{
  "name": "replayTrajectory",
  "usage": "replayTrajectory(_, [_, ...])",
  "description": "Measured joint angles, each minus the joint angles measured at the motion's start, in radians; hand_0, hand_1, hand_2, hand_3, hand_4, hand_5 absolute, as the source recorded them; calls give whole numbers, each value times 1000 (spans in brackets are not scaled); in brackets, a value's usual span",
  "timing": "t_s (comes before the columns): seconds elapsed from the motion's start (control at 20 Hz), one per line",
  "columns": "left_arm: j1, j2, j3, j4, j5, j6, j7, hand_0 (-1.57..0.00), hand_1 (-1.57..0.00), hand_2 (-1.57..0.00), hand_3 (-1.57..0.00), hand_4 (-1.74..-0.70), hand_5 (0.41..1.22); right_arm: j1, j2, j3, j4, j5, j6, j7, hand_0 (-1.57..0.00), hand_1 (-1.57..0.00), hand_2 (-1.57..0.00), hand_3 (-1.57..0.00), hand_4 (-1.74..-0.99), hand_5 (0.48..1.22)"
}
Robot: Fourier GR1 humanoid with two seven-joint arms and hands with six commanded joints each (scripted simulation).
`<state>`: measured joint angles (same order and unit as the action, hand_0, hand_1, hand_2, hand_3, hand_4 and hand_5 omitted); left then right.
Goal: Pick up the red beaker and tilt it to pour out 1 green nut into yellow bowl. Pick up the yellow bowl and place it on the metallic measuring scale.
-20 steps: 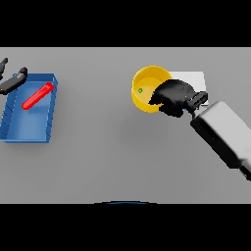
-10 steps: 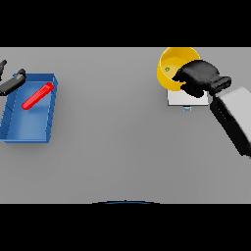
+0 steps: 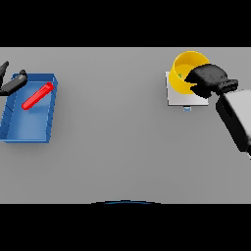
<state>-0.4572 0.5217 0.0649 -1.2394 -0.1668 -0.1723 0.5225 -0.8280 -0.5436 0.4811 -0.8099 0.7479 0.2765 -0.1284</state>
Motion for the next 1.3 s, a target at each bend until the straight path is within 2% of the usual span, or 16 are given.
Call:
replayTrajectory(0.05, [-2,5,6,-2,2,2,3,1,1,1,1,-858,809,-14,10,-2,23,-2,-7,5,-1571,-1571,-1386,-1374,-1741,1221])
replayTrajectory(0.15, [1,4,6,-4,1,4,12,1,1,1,1,-851,802,-8,17,4,51,-7,-25,-26,-1571,-1571,-1380,-1392,-1741,1221])
replayTrajectory(0.2, [-8,3,6,4,0,3,20,1,1,1,1,-849,799,-4,22,7,52,-7,-31,-13,-1571,-1571,-1382,-1402,-1741,1221])
replayTrajectory(0.35, [4,7,7,-7,8,-5,-3,1,1,1,1,-844,783,-15,20,16,88,-10,-27,-23,-1571,-1571,-1374,-1448,-1741,1221])
replayTrajectory(0.4, [-7,2,5,-3,8,-5,6,1,1,1,1,-842,780,-14,24,20,88,-14,-29,-28,-1571,-1571,-1404,-1376,-1741,1221])
replayTrajectory(0.45, [-9,7,4,2,5,-9,10,1,1,1,1,-838,779,-14,23,21,80,-20,-21,-21,-1565,-1496,-1437,-1249,-1741,1221])
replayTrajectory(0.5, [-8,0,-4,2,0,-7,8,1,1,1,1,-836,775,-15,26,22,80,-23,-22,-16,-1558,-1428,-1343,-1110,-1682,1221])
replayTrajectory(0.55, [-7,6,2,2,1,-7,10,1,1,1,1,-837,773,-17,23,20,93,-21,-25,-22,-1471,-1285,-1178,-959,-1632,1145])
replayTrajectory(0.6, [-1,4,0,-4,3,-7,5,1,1,1,1,-836,774,-8,26,25,85,-19,-23,1,-1335,-1125,-1007,-816,-1592,1074])
replayTrajectory(0.7, [9,7,5,-11,7,-7,3,1,1,1,1,-835,768,-3,27,9,62,-47,10,22,-946,-811,-708,-576,-1535,965])
replayTrajectory(0.8, [-1,9,12,-9,20,-16,11,1,1,1,1,-840,764,5,18,-5,40,-70,34,28,-605,-556,-470,-391,-1496,890])
replayTrajectory(0.9, [-4,3,10,-5,20,-15,7,1,1,1,1,-831,754,-5,24,-10,60,-75,52,43,-387,-380,-300,-258,-1476,847])
replayTrajectory(1.05, [-6,5,6,-8,17,-16,8,1,1,1,1,-835,752,-10,20,1,73,-62,48,22,-198,-194,-153,-131,-1435,817])
replayTrajectory(1.25, [-4,4,4,-8,11,-11,19,1,1,1,1,-833,760,-11,16,16,67,-55,85,42,-80,-79,-62,-53,-1395,787])
replayTrajectory(1.3, [6,10,4,-19,12,-16,2,1,1,1,1,-833,760,-9,14,18,71,-51,80,36,-64,-63,-50,-42,-1390,779])
